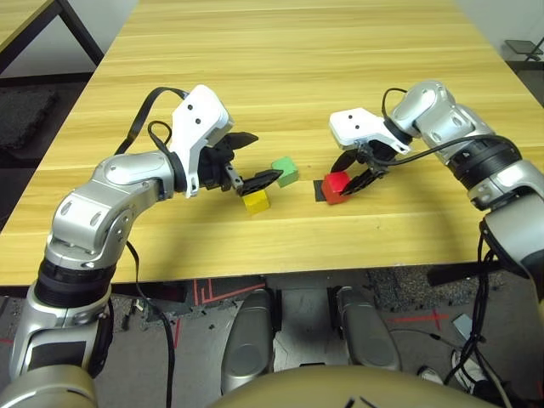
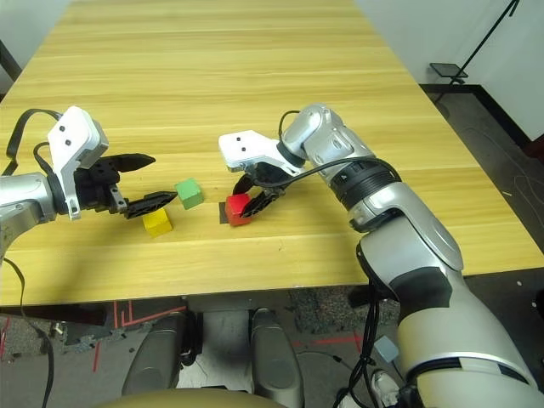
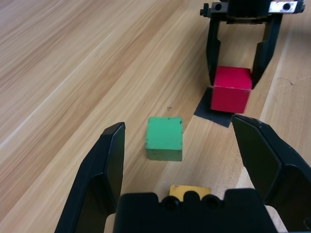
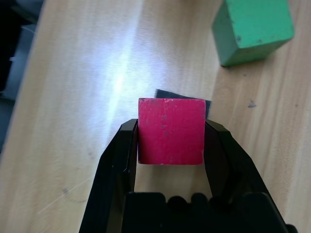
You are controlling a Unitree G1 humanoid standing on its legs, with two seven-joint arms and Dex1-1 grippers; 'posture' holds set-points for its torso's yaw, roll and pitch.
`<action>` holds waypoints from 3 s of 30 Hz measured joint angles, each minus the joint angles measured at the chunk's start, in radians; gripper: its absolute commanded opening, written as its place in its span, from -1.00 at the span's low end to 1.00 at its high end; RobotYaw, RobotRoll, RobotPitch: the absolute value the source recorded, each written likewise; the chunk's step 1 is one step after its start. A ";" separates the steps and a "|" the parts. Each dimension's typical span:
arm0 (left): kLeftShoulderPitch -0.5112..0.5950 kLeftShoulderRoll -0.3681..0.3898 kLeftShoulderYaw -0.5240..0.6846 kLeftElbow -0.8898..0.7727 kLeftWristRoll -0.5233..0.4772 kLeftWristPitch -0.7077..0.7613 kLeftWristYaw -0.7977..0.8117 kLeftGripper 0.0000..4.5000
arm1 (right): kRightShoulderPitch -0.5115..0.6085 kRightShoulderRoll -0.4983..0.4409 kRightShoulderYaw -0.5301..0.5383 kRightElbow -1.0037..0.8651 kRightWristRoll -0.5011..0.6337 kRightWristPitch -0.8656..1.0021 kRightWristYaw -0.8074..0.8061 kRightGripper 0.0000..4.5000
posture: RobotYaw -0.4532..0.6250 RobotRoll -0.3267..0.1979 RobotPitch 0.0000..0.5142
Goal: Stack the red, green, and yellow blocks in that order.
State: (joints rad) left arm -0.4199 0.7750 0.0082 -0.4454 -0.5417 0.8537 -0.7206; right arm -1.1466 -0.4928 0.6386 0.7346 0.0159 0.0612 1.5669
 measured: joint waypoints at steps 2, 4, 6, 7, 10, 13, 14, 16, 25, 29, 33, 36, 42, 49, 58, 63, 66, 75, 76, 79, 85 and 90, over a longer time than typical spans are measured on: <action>0.003 0.000 0.005 -0.006 -0.001 0.006 0.004 1.00 | 0.001 0.014 -0.016 0.026 -0.020 -0.013 -0.010 -0.10 | 0.81 -0.38 -0.41; 0.011 0.000 0.011 -0.010 -0.002 0.011 0.010 1.00 | 0.001 0.023 -0.027 0.050 -0.043 -0.022 -0.021 -0.10 | 0.82 -0.38 -0.40; 0.013 0.000 0.012 -0.012 -0.003 0.014 0.014 1.00 | 0.001 0.030 -0.040 0.056 -0.056 -0.032 -0.022 -0.10 | 0.81 -0.38 -0.39; 0.013 0.000 0.012 -0.012 -0.003 0.015 0.016 1.00 | 0.001 0.033 -0.045 0.057 -0.063 -0.034 -0.022 -0.10 | 0.81 -0.38 -0.39; 0.013 0.000 0.013 -0.013 -0.003 0.017 0.018 1.00 | 0.001 0.040 -0.063 0.064 -0.082 -0.037 -0.022 -0.10 | 0.81 -0.38 -0.39; 0.012 -0.001 0.013 -0.013 -0.003 0.018 0.018 1.00 | 0.003 0.048 -0.074 0.063 -0.092 -0.035 -0.016 -0.10 | 0.80 -0.36 -0.39; 0.013 -0.002 0.012 -0.013 -0.003 0.020 0.019 1.00 | 0.005 0.048 -0.079 0.062 -0.094 -0.032 -0.010 0.06 | 0.79 -0.36 -0.39; 0.012 -0.003 0.012 -0.012 -0.002 0.020 0.019 1.00 | 0.014 0.048 -0.088 0.056 -0.095 -0.024 0.002 0.38 | 0.77 -0.33 -0.41; -0.057 -0.033 -0.055 0.105 0.059 -0.005 0.015 1.00 | -0.017 0.000 -0.143 0.111 0.039 -0.115 0.041 0.99 | 0.67 -0.22 -0.48; -0.129 -0.040 -0.117 0.207 0.112 -0.052 -0.024 1.00 | -0.068 -0.074 -0.182 0.174 0.128 -0.173 0.041 0.99 | 0.56 -0.14 -0.51; -0.195 -0.057 -0.192 0.319 0.165 -0.089 -0.091 1.00 | -0.036 -0.172 -0.195 0.195 0.215 -0.168 0.041 0.99 | 0.45 -0.05 -0.54; -0.223 -0.058 -0.238 0.373 0.196 -0.096 -0.145 1.00 | 0.033 -0.234 -0.199 0.157 0.247 -0.137 0.041 0.99 | 0.42 -0.02 -0.53; -0.280 -0.074 -0.290 0.420 0.222 -0.069 -0.212 1.00 | 0.106 -0.279 -0.272 0.087 0.262 -0.073 0.041 0.99 | 0.29 0.12 -0.51; -0.308 -0.129 -0.337 0.519 0.280 -0.091 -0.239 1.00 | 0.191 -0.282 -0.363 -0.022 0.249 0.000 0.039 0.99 | 0.22 0.18 -0.49; -0.318 -0.205 -0.351 0.662 0.361 -0.158 -0.245 1.00 | 0.260 -0.279 -0.446 -0.153 0.244 0.083 0.035 0.99 | 0.17 0.22 -0.44; -0.330 -0.249 -0.342 0.674 0.371 -0.134 -0.229 0.33 | 0.270 -0.273 -0.465 -0.182 0.241 0.102 0.025 1.00 | 0.17 0.24 -0.44; -0.351 -0.264 -0.334 0.668 0.371 -0.087 -0.212 -0.08 | 0.277 -0.272 -0.473 -0.187 0.241 0.107 0.017 1.00 | 0.19 0.27 -0.46; -0.455 -0.245 -0.302 0.387 0.309 0.230 -0.194 -0.07 | 0.312 -0.270 -0.496 -0.197 0.241 0.118 -0.004 1.00 | 0.22 0.39 -0.46; -0.468 -0.245 -0.303 0.348 0.292 0.280 -0.189 -0.07 | 0.318 -0.270 -0.497 -0.204 0.241 0.120 -0.005 1.00 | 0.22 0.39 -0.46; -0.498 -0.251 -0.308 0.246 0.247 0.380 -0.183 -0.07 | 0.338 -0.270 -0.501 -0.212 0.241 0.127 -0.011 1.00 | 0.21 0.41 -0.44; -0.508 -0.311 -0.349 0.210 0.211 0.424 -0.133 -0.07 | 0.347 -0.270 -0.509 -0.236 0.241 0.138 -0.023 1.00 | 0.17 0.44 -0.43; -0.513 -0.363 -0.387 0.284 0.218 0.360 -0.092 -0.07 | 0.382 -0.271 -0.526 -0.270 0.242 0.158 -0.035 1.00 | 0.12 0.44 -0.41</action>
State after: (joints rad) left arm -0.9326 0.4120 -0.3785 -0.1616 -0.3235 1.2141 -0.8129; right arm -0.7649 -0.7633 0.1124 0.4641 0.2578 0.2195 1.5316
